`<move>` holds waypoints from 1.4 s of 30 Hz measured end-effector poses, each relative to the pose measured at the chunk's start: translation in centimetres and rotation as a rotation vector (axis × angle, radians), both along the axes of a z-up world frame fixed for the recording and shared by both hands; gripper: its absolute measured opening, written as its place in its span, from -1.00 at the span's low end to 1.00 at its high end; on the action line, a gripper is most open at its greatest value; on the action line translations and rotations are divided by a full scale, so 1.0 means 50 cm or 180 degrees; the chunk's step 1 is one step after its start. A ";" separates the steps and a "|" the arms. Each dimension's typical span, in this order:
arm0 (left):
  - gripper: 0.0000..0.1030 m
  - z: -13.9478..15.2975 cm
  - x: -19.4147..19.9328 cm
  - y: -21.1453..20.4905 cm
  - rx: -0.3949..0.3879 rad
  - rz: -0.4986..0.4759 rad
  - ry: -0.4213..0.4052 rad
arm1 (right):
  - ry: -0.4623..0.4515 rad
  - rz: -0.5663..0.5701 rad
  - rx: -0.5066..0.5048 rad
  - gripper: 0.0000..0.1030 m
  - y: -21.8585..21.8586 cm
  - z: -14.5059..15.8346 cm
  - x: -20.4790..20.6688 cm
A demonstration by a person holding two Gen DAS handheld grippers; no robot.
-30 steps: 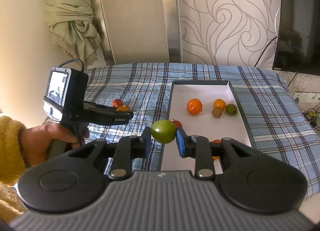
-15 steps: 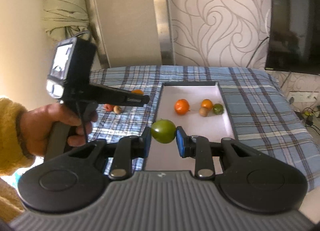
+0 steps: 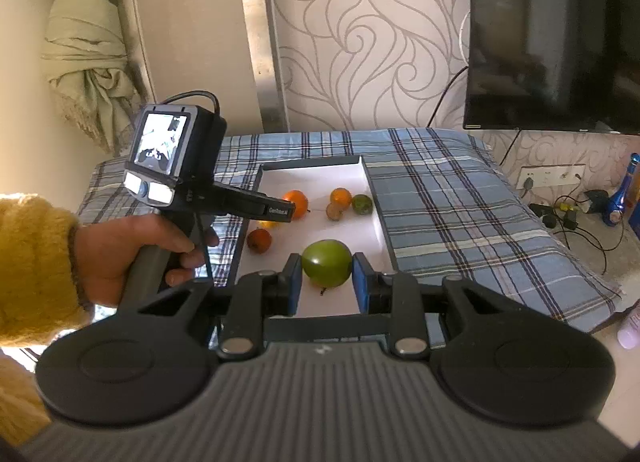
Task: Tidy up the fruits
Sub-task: 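Carry the citrus over the tray and open the left tool while the right tool carries the tomato, then lower the green tomato into the white tray and open the right tool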
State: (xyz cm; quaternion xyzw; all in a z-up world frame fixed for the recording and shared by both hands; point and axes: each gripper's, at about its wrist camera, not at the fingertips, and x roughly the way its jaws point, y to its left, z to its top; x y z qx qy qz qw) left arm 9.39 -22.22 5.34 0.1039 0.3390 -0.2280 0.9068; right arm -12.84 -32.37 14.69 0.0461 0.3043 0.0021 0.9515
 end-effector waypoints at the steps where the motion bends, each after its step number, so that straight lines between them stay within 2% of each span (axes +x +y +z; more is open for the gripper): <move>1: 0.04 0.003 -0.003 -0.001 0.0003 -0.0001 -0.0018 | -0.0001 -0.0001 0.0000 -0.42 -0.001 0.000 -0.002; 14: 0.04 0.055 -0.091 0.060 -0.0112 0.0163 0.0023 | -0.0043 0.0096 0.0126 -0.42 -0.021 -0.011 0.011; 21: 0.12 0.075 -0.138 0.096 -0.0101 0.0291 0.0023 | -0.0027 0.0305 0.0192 -0.42 -0.012 -0.022 0.039; 36: 0.18 0.093 -0.194 0.156 -0.0077 0.0603 -0.0033 | 0.0063 0.0548 0.0246 -0.42 -0.015 -0.043 0.093; 42: 0.19 0.108 -0.224 0.186 -0.0142 0.0735 -0.0084 | 0.0108 0.0608 0.0205 -0.42 -0.020 -0.053 0.121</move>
